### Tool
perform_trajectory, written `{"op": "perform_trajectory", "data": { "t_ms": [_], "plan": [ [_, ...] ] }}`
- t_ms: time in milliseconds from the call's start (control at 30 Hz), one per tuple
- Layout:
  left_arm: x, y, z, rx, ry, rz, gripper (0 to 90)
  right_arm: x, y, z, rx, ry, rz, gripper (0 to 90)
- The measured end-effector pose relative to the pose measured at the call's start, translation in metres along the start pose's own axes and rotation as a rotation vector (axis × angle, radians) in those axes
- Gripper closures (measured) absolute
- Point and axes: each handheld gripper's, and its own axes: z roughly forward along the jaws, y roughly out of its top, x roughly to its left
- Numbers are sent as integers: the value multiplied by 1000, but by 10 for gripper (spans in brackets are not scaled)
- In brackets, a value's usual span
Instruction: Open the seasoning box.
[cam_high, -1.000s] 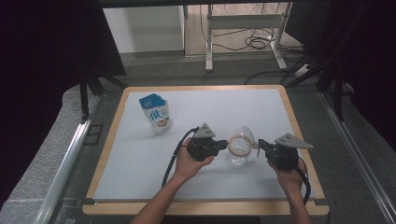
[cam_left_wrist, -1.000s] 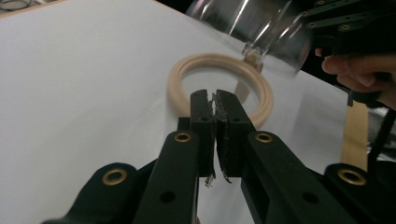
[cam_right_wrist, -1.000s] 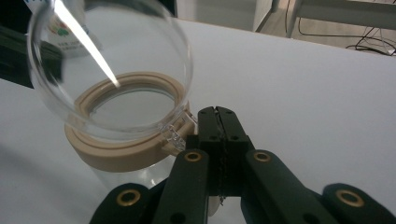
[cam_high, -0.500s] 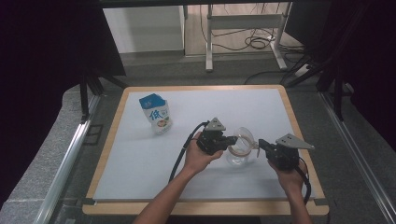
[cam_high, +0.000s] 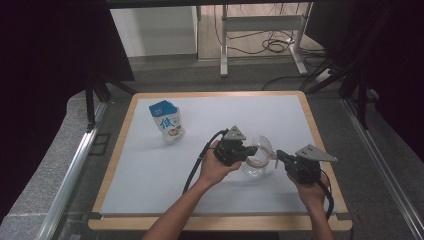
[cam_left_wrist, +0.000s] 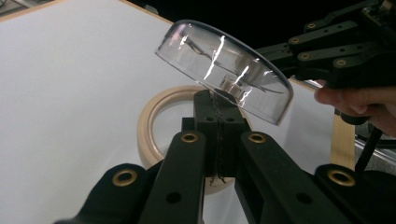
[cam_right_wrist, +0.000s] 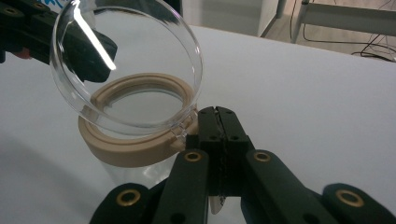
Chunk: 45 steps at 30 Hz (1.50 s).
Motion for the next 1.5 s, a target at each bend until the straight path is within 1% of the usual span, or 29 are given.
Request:
{"op": "perform_trajectory", "data": {
  "t_ms": [233, 267, 400, 467, 533, 633, 733, 800, 833, 867, 933, 1033, 1133, 1167, 1200, 1267, 1333, 1367, 1400, 1433, 1500],
  "plan": [
    [-5, 7, 1, 1, 1, 18, 900, 0, -1, 0, 2, -1, -1, 900],
    [-6, 8, 2, 2, 1, 26, 900, 0, -1, -1, 3, -2, 3, 900],
    [-7, 10, 4, 3, -3, 30, 900, -2, -5, -7, -2, -8, 27, 900],
    [-9, 13, 7, 13, -2, 39, 900, -3, -8, -11, -5, -10, 34, 900],
    [-11, 15, 9, 16, -6, 42, 900, -5, -14, -15, 1, -9, 57, 900],
    [-16, 18, 14, 18, -13, 49, 900, -6, -27, -19, 19, -23, 78, 882],
    [-22, 21, 20, 35, -11, 63, 900, -11, -40, -19, 45, -36, 103, 867],
    [-26, 25, 23, 34, -14, 74, 900, -14, -46, -19, 55, -34, 124, 866],
    [-26, 25, 23, 34, -14, 74, 900, -15, -49, -19, 57, -32, 129, 866],
    [-30, 28, 26, 28, -23, 79, 900, -15, -51, -19, 59, -32, 132, 862],
    [-33, 31, 29, 36, -27, 87, 900, -15, -53, -19, 67, -34, 134, 838],
    [-36, 33, 33, 43, -34, 92, 900, -15, -55, -19, 69, -40, 134, 777],
    [-38, 33, 36, 39, -39, 92, 900, -15, -56, -20, 70, -45, 136, 690],
    [-38, 33, 36, 39, -39, 92, 900, -15, -56, -20, 70, -45, 136, 690],
    [-39, 32, 35, 38, -34, 102, 900, -15, -56, -20, 71, -53, 136, 654],
    [-36, 29, 31, 29, -28, 96, 900, -15, -56, -21, 69, -57, 140, 624],
    [-32, 25, 25, 22, -23, 87, 900, -16, -57, -22, 62, -51, 143, 603],
    [-30, 23, 21, 20, -20, 90, 897, -15, -57, -23, 61, -45, 145, 591],
    [-28, 19, 16, 19, -10, 107, 868, -14, -57, -23, 61, -40, 139, 571],
    [-26, 15, 9, 10, 2, 112, 850, -13, -56, -24, 61, -31, 136, 538],
    [-20, 6, -5, -3, -2, 95, 825, -9, -57, -23, 63, -13, 114, 484]
  ]
}}
